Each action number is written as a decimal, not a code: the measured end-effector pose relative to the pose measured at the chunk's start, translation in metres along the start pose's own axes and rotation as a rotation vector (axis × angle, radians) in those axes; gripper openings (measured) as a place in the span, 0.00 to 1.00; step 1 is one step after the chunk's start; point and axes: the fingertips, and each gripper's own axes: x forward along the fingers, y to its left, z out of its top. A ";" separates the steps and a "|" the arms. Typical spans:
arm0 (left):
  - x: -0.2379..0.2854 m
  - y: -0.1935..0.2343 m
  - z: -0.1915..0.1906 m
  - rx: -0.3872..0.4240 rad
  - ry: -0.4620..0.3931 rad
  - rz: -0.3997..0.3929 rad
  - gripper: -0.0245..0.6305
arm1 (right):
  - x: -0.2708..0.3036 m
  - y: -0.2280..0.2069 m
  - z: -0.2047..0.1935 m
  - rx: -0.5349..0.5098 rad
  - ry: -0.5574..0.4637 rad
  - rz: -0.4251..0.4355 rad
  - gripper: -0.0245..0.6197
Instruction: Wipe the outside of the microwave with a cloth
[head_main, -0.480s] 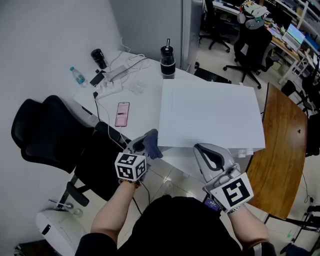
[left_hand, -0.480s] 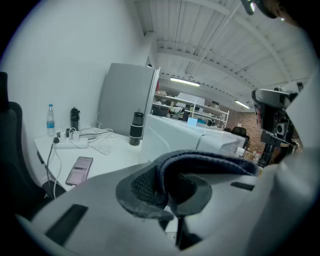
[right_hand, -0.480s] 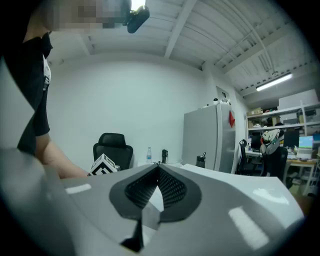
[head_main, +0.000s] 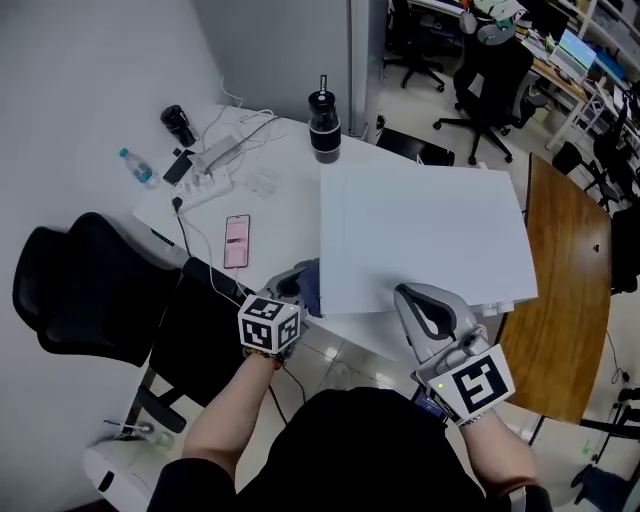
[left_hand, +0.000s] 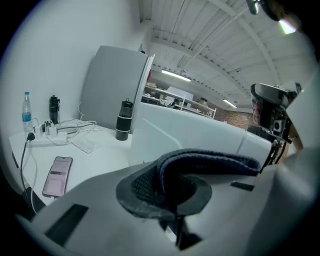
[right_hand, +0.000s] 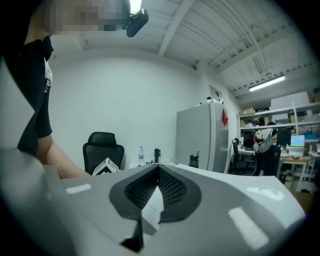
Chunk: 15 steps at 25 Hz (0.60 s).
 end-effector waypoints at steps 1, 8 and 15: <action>0.002 0.002 0.001 0.000 0.001 -0.004 0.08 | 0.002 -0.002 0.000 -0.005 -0.002 -0.004 0.04; 0.025 0.017 0.013 -0.004 0.001 -0.003 0.08 | 0.015 -0.012 0.000 0.037 0.000 -0.010 0.04; 0.048 0.035 0.025 -0.002 0.011 0.000 0.08 | 0.029 -0.025 -0.005 0.089 0.012 -0.024 0.04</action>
